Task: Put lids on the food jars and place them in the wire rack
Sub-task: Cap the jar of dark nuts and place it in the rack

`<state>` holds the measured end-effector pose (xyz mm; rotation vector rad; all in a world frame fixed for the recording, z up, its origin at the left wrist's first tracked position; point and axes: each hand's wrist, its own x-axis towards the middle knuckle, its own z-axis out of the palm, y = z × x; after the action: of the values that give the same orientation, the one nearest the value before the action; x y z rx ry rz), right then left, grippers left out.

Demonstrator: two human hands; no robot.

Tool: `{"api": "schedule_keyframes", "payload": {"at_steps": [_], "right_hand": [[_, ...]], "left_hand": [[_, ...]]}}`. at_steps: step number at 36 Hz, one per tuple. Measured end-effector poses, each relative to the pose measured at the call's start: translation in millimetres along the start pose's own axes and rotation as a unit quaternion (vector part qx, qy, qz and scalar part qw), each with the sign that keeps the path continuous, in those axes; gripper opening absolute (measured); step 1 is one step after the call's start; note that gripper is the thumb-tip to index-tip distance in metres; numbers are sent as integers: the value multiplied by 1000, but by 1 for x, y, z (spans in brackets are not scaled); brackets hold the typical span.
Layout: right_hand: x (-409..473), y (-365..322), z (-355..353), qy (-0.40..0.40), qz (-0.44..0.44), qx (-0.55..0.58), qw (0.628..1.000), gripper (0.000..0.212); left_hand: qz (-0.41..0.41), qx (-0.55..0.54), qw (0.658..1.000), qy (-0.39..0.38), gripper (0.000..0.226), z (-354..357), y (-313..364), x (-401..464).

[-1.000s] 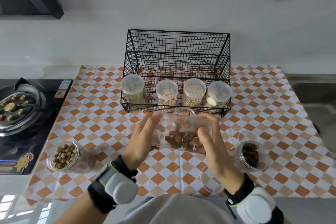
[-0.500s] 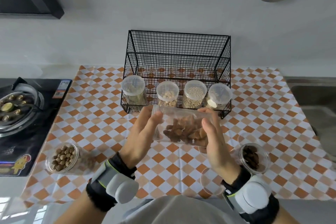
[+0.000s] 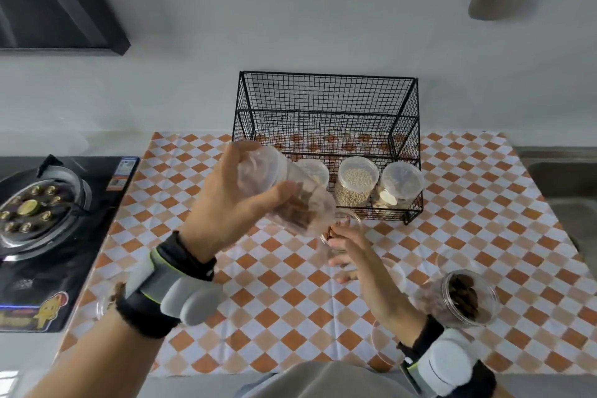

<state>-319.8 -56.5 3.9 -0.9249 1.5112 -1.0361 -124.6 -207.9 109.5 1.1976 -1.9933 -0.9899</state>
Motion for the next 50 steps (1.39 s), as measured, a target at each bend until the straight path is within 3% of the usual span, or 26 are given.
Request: {"api": "schedule_keyframes", "payload": {"at_steps": [5, 12, 17, 20, 30, 50], "right_hand": [[0, 4, -2, 11, -31, -67, 997, 35], [2, 13, -5, 20, -58, -173, 983, 39], [4, 22, -8, 30, -79, -217, 972, 33], [4, 27, -12, 32, -70, -236, 969, 41], [6, 37, -16, 58, -65, -255, 963, 44], [6, 42, -13, 73, -58, -268, 959, 45]], "left_hand": [[28, 49, 998, 39, 93, -16, 3, 26], [68, 132, 987, 68, 83, -25, 5, 68], [67, 162, 983, 60, 106, -27, -2, 97], [69, 175, 980, 66, 107, -25, -6, 113], [70, 229, 969, 56, 85, -13, -25, 150], [5, 290, 957, -18, 90, 8, -61, 188]]}}
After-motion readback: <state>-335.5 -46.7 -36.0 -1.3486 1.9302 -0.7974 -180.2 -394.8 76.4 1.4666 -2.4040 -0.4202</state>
